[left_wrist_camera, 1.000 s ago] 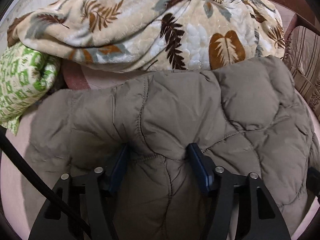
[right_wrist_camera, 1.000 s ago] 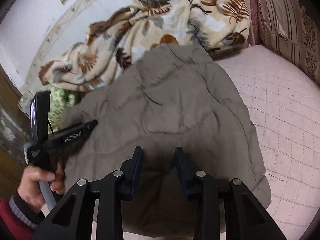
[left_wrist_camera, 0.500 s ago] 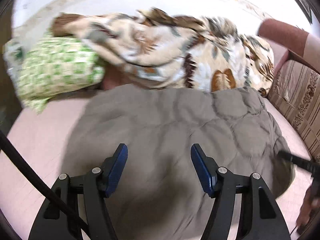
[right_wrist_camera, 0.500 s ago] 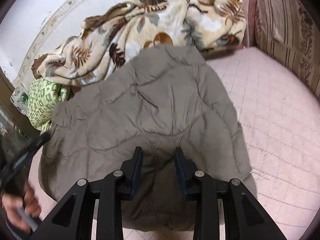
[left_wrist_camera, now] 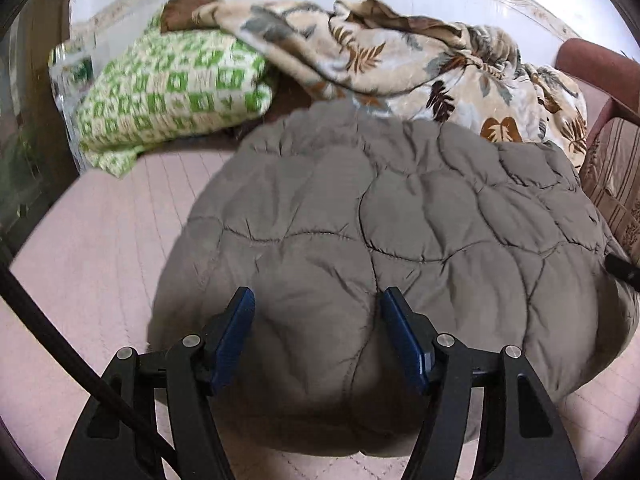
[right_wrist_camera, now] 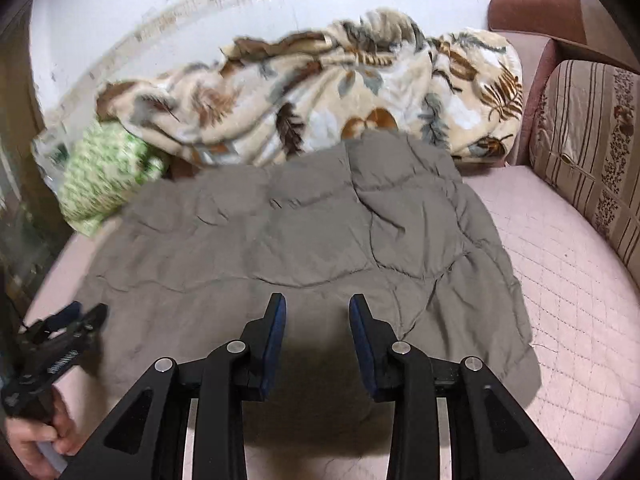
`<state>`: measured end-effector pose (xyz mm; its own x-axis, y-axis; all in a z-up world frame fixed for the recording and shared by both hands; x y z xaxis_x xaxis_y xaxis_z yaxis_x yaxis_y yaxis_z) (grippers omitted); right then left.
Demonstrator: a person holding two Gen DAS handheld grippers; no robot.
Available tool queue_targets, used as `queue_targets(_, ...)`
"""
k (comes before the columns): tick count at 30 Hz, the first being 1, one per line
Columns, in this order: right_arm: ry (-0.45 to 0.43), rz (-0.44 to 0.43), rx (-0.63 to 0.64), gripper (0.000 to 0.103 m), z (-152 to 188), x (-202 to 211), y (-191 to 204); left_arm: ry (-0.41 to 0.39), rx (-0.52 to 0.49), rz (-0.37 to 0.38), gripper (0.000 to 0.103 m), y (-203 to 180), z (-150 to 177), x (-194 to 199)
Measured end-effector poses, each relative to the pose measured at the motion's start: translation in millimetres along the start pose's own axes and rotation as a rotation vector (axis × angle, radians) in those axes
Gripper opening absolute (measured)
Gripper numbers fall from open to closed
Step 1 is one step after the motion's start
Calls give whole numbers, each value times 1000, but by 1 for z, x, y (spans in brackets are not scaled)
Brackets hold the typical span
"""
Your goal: Fold large clothes
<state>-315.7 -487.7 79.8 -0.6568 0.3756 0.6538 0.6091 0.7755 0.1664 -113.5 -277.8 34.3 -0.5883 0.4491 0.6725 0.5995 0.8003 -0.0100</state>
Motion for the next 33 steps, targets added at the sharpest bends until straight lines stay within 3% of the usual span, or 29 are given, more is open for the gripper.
queue_targets(4, 76, 22, 8, 36, 7, -34, 0, 16, -37, -19, 68, -4, 3, -9)
queue_targets(8, 100, 61, 38, 37, 14, -44, 2, 24, -39, -26, 68, -6, 6, -15)
queue_targets(33, 129, 70, 93, 39, 20, -55, 5, 22, -75, -66, 69, -10, 7, -21)
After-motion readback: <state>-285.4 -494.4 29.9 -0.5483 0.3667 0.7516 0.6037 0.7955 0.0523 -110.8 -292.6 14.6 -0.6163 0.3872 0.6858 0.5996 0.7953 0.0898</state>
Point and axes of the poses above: each gripper's, at about its wrist camera, not at the fingertips, and x roughly against the way its jaws point, y to its left, z to its underside, the point moved 4 cm from there along -x, roughly the way its jaws point, and after that the axes turned 1 degree about x, right-handed, at the moved point
